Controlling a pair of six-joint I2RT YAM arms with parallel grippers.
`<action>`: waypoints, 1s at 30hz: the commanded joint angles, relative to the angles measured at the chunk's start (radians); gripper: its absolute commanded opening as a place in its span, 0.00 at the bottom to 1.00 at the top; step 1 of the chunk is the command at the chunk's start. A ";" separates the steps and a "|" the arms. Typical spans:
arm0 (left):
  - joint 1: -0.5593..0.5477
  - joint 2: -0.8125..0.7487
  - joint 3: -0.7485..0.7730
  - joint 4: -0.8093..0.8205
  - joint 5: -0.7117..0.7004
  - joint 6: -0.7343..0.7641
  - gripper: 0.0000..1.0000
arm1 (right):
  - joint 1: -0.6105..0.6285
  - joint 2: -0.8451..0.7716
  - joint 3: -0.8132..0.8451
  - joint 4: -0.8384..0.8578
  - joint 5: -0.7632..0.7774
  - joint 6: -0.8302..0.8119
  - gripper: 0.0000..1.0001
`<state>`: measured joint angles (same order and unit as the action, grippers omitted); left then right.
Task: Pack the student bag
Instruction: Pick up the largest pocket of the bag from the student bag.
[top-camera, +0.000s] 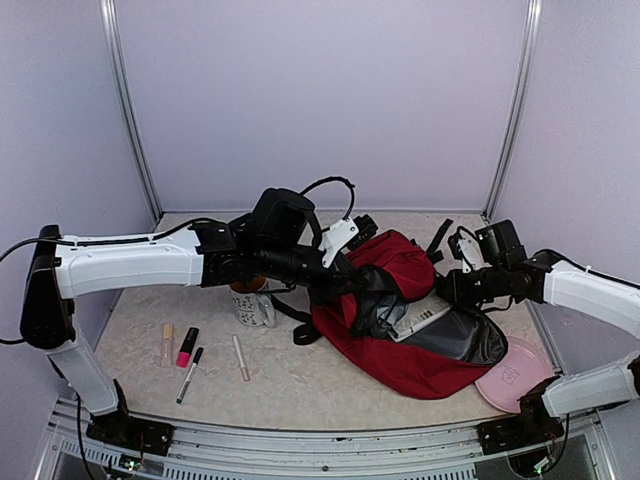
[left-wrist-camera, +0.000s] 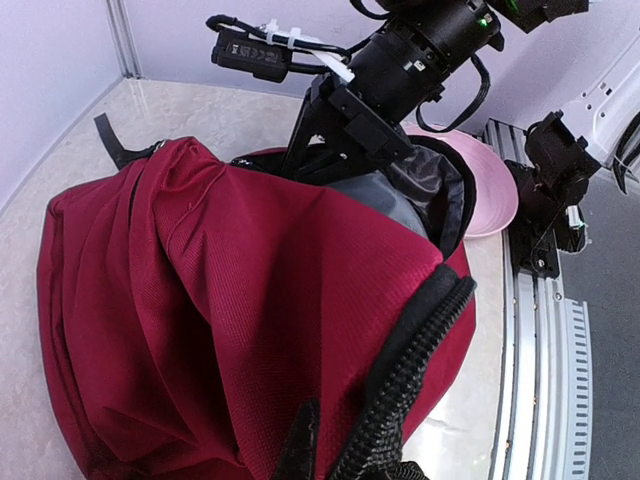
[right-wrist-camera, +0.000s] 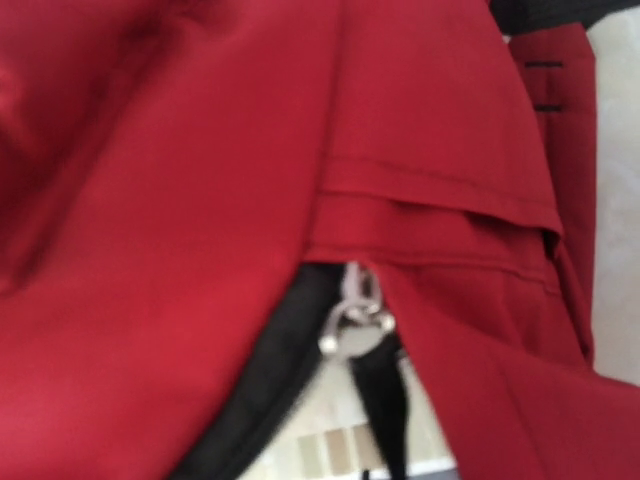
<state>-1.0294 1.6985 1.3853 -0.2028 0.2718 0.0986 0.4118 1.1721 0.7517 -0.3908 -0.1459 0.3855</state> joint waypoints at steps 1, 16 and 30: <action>-0.006 -0.036 -0.017 -0.015 -0.011 0.015 0.00 | -0.008 0.055 0.023 -0.004 0.108 -0.023 0.19; -0.017 -0.031 -0.025 -0.032 0.000 0.036 0.00 | -0.008 0.156 0.107 0.053 0.175 -0.155 0.36; -0.027 -0.044 -0.035 -0.049 0.012 0.065 0.00 | -0.008 0.177 0.136 0.104 0.092 -0.287 0.00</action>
<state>-1.0481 1.6970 1.3636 -0.2226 0.2703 0.1448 0.4107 1.3453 0.8555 -0.3466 -0.0208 0.1177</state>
